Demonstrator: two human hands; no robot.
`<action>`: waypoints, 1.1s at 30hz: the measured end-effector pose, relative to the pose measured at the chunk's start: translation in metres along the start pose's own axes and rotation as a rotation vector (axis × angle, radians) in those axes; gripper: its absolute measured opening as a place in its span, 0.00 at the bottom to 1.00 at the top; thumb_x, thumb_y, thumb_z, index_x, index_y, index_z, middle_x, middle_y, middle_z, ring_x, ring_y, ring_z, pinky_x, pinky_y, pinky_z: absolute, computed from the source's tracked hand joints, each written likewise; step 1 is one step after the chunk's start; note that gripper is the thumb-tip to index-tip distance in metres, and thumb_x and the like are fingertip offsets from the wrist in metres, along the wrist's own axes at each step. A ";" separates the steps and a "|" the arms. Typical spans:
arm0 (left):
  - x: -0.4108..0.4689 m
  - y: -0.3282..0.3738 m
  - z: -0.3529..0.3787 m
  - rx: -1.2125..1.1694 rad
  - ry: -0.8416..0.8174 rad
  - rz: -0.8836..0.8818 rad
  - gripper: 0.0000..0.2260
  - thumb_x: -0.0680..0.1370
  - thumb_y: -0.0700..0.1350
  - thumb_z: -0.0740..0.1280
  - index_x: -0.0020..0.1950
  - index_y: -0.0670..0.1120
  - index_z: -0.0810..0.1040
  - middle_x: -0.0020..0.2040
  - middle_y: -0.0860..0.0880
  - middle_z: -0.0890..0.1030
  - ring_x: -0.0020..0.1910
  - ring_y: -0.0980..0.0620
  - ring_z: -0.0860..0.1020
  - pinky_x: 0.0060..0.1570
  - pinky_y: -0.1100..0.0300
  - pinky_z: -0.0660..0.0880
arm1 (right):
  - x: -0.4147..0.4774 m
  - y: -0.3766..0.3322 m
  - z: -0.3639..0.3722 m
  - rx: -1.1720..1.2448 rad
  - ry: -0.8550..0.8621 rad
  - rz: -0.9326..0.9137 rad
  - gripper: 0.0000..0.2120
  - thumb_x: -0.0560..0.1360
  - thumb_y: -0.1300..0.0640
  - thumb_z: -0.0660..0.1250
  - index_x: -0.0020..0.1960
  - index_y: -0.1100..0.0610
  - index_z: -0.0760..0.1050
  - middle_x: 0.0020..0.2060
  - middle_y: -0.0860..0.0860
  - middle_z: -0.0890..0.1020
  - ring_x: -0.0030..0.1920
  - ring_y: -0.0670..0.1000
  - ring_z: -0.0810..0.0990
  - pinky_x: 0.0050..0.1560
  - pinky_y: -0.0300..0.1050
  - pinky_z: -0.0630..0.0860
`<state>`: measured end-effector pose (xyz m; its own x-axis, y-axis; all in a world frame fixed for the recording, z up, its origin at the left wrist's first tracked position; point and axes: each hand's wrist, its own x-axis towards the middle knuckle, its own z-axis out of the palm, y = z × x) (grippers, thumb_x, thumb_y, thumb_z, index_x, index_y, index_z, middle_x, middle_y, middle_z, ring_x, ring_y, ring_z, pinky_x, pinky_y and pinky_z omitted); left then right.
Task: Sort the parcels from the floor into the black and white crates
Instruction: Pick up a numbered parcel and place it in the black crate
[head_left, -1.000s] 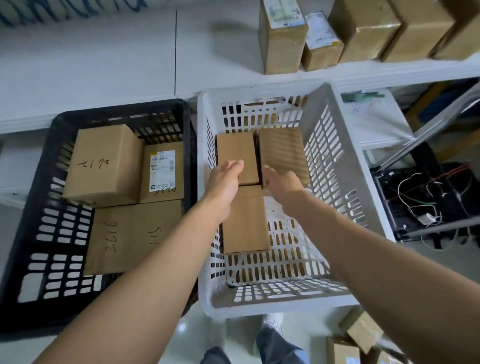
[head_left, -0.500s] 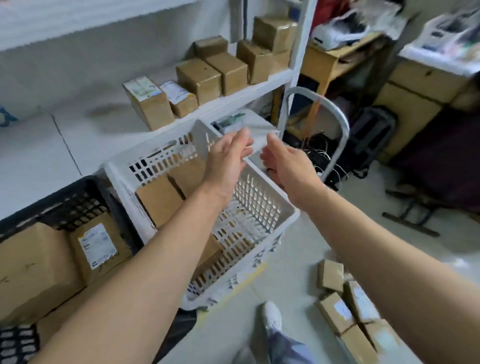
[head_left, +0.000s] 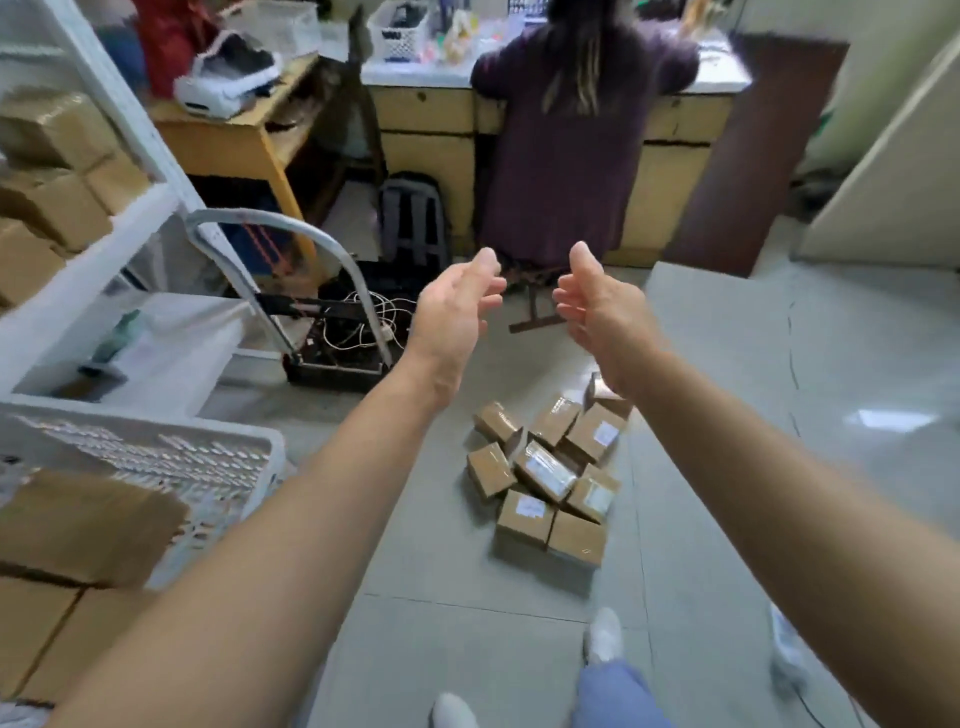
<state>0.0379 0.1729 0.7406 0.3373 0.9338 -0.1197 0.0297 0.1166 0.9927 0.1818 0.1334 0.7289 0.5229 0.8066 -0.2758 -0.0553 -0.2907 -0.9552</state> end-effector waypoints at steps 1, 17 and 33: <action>0.007 -0.004 0.018 0.010 -0.021 -0.010 0.13 0.80 0.56 0.58 0.53 0.49 0.78 0.54 0.50 0.81 0.55 0.52 0.78 0.58 0.54 0.72 | 0.007 0.006 -0.018 0.013 0.019 0.030 0.21 0.72 0.34 0.62 0.43 0.52 0.78 0.44 0.47 0.82 0.50 0.49 0.80 0.58 0.48 0.75; 0.142 -0.154 0.213 0.111 -0.052 -0.362 0.13 0.80 0.55 0.59 0.46 0.49 0.76 0.48 0.49 0.79 0.49 0.51 0.77 0.55 0.53 0.71 | 0.175 0.136 -0.179 -0.018 0.045 0.414 0.22 0.75 0.36 0.60 0.45 0.55 0.75 0.51 0.53 0.80 0.56 0.54 0.78 0.65 0.56 0.70; 0.276 -0.458 0.177 0.519 -0.183 -0.563 0.15 0.80 0.57 0.59 0.41 0.49 0.76 0.45 0.50 0.78 0.47 0.50 0.76 0.46 0.57 0.69 | 0.299 0.423 -0.114 0.150 0.251 0.843 0.33 0.74 0.34 0.58 0.67 0.59 0.69 0.54 0.52 0.78 0.49 0.51 0.78 0.48 0.44 0.73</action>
<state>0.2835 0.3175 0.2554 0.2895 0.7053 -0.6471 0.6622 0.3406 0.6675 0.4116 0.1933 0.2543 0.4277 0.2135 -0.8783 -0.6073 -0.6519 -0.4542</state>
